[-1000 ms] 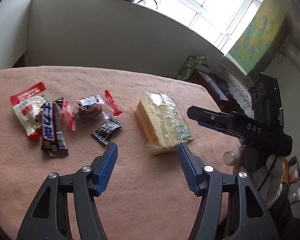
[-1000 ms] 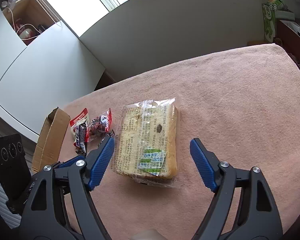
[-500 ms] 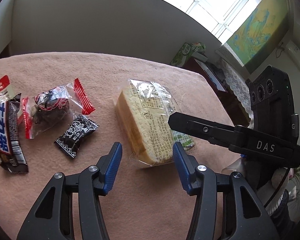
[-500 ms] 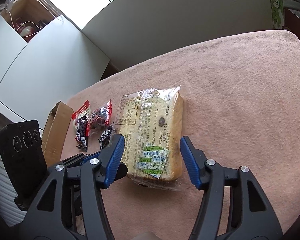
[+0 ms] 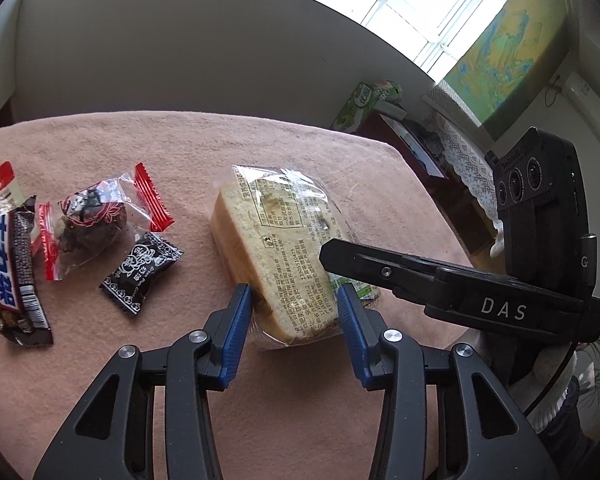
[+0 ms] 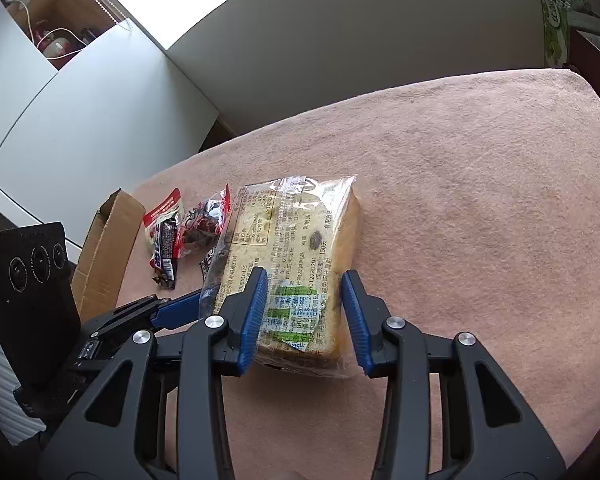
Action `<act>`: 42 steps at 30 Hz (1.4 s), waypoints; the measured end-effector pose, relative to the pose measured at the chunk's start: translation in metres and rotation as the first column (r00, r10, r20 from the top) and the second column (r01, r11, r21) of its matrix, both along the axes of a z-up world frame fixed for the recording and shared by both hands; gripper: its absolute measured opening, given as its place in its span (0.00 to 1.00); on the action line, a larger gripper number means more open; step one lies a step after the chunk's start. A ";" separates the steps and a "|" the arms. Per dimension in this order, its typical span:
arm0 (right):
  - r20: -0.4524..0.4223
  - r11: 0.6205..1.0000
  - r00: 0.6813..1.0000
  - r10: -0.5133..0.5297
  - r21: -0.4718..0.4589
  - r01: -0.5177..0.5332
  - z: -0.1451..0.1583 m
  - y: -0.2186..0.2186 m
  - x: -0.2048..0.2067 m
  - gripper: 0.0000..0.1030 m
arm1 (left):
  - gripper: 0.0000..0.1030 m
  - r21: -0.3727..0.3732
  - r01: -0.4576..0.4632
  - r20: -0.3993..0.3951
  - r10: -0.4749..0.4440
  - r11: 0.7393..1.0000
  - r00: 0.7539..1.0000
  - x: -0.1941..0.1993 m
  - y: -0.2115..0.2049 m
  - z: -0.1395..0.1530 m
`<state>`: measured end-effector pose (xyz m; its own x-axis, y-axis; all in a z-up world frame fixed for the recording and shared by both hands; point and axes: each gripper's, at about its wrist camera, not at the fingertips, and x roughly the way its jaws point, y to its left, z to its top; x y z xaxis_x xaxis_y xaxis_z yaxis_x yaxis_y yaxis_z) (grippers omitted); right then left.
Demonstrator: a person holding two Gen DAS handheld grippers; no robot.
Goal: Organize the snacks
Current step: 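Close both grippers on the bagged bread loaf, then carry the bread loaf into the box with both grippers and release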
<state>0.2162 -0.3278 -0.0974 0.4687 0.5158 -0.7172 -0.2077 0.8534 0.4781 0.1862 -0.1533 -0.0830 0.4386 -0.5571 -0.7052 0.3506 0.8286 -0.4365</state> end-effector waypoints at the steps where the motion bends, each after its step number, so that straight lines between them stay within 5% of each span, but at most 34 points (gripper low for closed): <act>1: 0.004 1.000 1.000 0.003 -0.001 -0.003 0.002 0.002 -0.002 0.39 | 0.41 0.001 -0.001 0.005 0.001 1.000 1.000 -0.002 0.001 0.001; 22: 0.160 0.983 0.970 0.184 -0.054 -0.178 0.072 0.113 -0.046 0.39 | 0.41 -0.039 -0.123 0.121 0.127 0.992 0.984 -0.053 0.087 0.045; 42: 0.202 0.909 0.887 0.416 -0.069 -0.411 0.093 0.298 -0.050 0.39 | 0.41 -0.057 -0.368 0.189 0.372 0.928 0.909 -0.100 0.236 0.066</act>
